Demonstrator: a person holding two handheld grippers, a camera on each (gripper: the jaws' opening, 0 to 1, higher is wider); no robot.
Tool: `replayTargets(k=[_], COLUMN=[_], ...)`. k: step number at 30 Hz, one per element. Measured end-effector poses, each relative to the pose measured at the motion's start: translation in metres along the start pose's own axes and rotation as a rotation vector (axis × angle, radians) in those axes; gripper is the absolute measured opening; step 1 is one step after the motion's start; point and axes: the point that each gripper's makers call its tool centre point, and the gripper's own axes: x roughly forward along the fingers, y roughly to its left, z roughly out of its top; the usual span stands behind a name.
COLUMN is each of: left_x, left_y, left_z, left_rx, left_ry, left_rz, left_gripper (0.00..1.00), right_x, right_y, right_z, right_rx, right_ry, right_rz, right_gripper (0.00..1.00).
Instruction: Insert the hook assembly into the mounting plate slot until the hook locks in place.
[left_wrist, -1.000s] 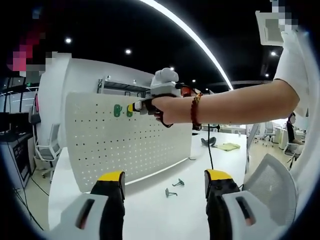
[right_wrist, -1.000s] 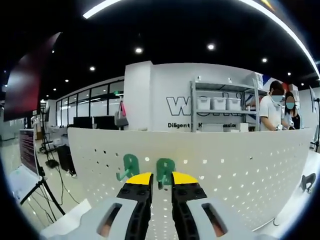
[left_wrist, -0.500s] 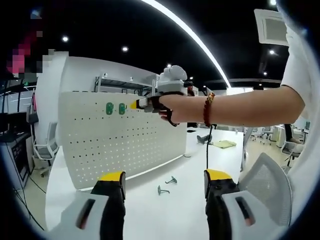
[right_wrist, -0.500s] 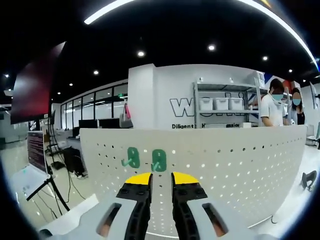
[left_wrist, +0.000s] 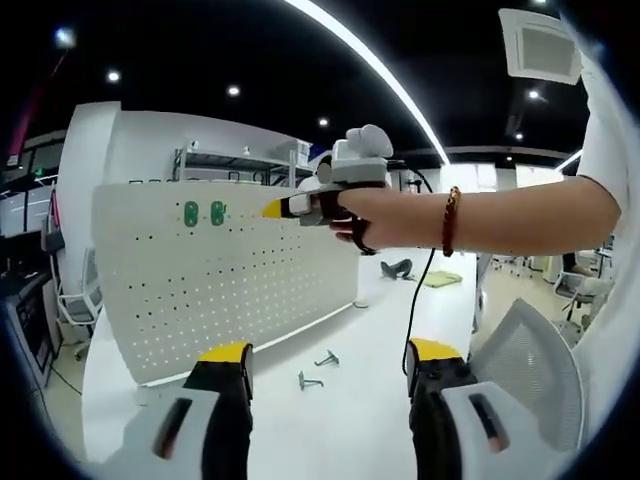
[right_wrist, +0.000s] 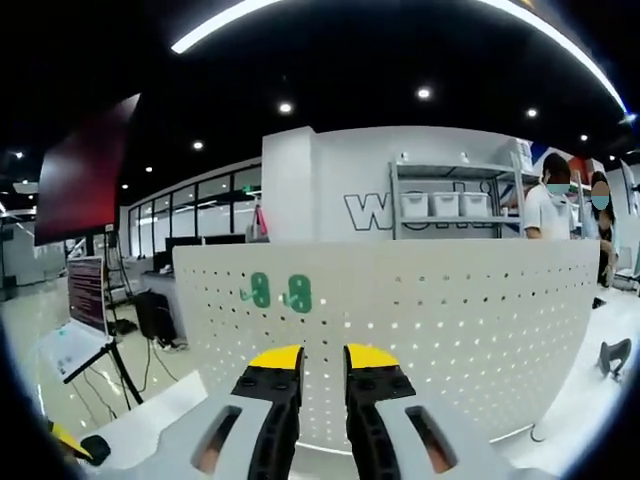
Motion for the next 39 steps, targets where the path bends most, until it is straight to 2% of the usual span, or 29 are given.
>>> replayTargets(k=[17, 21, 28, 39], left_x=[0.044, 0.052, 0.065, 0.078], left_y=[-0.023, -0.027, -0.034, -0.027], left_z=[-0.003, -0.01, -0.014, -0.03], left_rx=[0.023, 0.021, 0.009, -0.006], left_ry=[0.037, 0.053, 0.06, 0.101], left_rz=[-0.095, -0.113, -0.137, -0.137], left_gripper=[0.63, 0.63, 0.63, 0.61], right_x=[-0.045, -0.054, -0.066, -0.074], right_y=[-0.015, -0.011, -0.013, -0.011], right_z=[-0.018, -0.034, -0.052, -0.071], right_rx=[0.006, -0.001, -0.012, 0.002], right_ry=[0.012, 0.052, 0.076, 0.104], right_rz=[0.048, 0.07, 0.071, 0.095], right_gripper=[0.16, 0.16, 0.17, 0.2])
